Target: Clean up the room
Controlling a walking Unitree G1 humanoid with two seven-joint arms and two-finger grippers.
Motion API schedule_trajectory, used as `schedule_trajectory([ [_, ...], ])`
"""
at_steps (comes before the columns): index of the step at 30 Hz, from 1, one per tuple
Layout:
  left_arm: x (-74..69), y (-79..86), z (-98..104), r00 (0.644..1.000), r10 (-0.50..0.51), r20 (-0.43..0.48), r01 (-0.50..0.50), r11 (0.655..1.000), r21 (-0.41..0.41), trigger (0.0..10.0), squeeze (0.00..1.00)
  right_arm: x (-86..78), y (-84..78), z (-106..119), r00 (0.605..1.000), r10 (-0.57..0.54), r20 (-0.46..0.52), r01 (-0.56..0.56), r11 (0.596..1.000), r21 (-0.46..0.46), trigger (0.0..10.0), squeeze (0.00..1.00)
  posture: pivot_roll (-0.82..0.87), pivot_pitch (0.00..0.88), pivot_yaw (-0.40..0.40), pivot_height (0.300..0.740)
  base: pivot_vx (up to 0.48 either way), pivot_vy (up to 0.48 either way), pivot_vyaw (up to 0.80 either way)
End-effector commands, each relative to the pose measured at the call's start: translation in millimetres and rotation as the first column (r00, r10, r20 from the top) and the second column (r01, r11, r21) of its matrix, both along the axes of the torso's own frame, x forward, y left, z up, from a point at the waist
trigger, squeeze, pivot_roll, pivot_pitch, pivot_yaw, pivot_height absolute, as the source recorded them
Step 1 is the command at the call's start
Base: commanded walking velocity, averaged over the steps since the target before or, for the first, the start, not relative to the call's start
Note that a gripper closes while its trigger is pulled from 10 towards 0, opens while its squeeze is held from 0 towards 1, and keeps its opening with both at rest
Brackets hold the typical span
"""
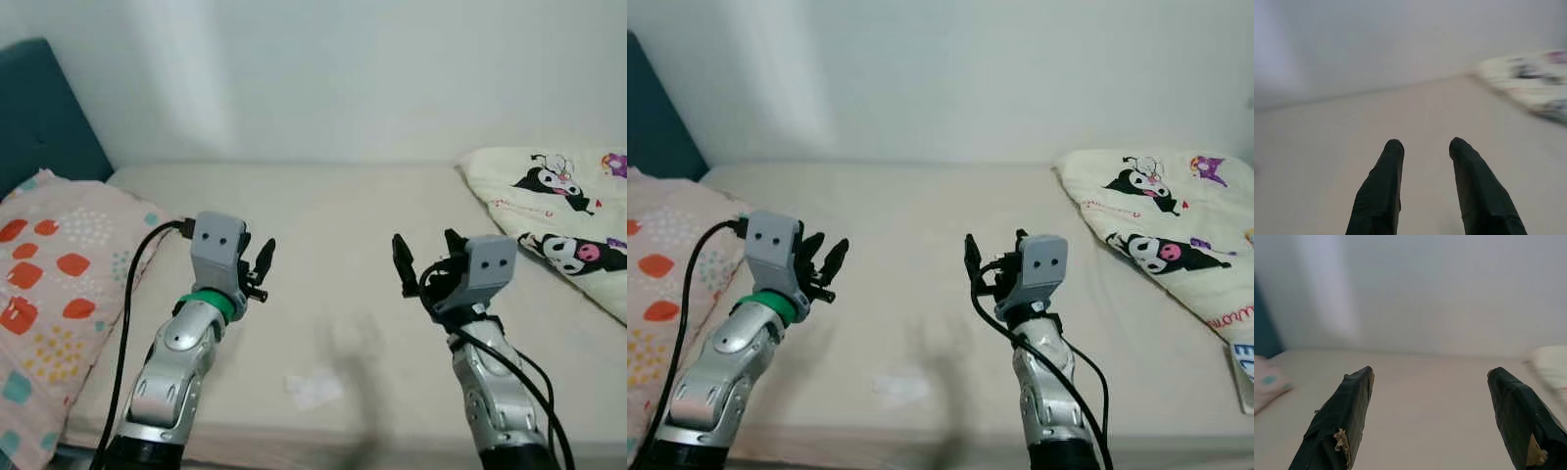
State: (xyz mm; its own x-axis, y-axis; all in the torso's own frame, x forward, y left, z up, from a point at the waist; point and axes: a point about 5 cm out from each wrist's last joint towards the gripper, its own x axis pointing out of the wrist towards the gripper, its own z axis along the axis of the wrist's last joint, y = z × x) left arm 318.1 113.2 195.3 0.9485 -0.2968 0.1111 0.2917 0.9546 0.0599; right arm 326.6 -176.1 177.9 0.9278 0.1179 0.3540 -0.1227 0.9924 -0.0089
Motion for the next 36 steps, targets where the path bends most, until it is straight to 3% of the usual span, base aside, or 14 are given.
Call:
schedule_trajectory([
  [1,0.4,6.1,-2.8,1.0,0.02,-0.01,-0.02,1.0,0.016,10.0,0.0,-0.9,2.3,-1.5,1.0,0.004,-0.002,-0.004,1.0,0.015,10.0,0.0,-0.13,0.051,0.099,0.74,0.0,-0.319,0.0],
  [36,0.1,6.2,-3.7,1.0,0.016,-0.016,-0.016,1.0,0.018,10.0,0.0,-3.9,4.1,-4.0,1.0,0.003,-0.008,-0.003,1.0,0.021,10.0,0.0,-0.14,0.061,0.109,0.74,0.0,-0.315,0.0],
])
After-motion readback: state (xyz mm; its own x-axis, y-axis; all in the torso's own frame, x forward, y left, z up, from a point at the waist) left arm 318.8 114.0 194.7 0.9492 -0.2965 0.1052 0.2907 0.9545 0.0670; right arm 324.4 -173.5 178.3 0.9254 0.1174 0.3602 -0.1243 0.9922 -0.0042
